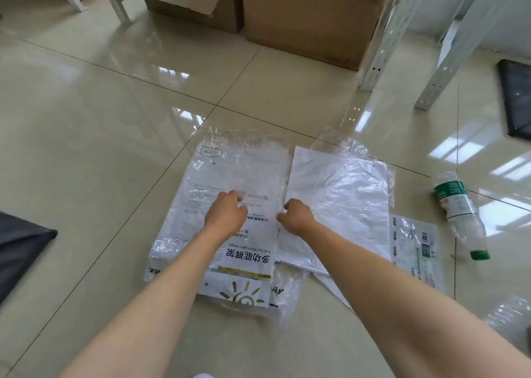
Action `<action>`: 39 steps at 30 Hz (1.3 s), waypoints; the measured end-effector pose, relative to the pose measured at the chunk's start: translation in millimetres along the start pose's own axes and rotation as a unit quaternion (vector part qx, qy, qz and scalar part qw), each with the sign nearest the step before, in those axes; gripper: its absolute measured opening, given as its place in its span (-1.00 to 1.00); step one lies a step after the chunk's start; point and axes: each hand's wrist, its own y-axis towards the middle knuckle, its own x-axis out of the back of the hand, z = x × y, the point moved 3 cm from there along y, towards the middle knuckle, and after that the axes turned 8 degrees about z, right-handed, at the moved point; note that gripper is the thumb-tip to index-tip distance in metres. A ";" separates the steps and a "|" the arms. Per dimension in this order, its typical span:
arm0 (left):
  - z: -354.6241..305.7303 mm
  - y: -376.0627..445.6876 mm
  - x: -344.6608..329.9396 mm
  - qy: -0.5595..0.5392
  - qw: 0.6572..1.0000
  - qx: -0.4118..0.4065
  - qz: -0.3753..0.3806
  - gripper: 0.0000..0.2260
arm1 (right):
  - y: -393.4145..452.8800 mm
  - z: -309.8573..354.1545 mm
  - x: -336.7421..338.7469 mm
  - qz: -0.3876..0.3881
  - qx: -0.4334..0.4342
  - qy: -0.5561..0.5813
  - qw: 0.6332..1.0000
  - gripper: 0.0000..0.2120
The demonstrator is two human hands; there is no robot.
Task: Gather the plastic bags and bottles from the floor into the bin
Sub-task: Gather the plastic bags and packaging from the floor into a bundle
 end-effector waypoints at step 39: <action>57.5 -11.6 16.4 -0.014 0.993 0.022 -0.113 -0.61 | 2.6 -15.3 -18.4 -0.146 -0.112 -0.110 0.977 -0.75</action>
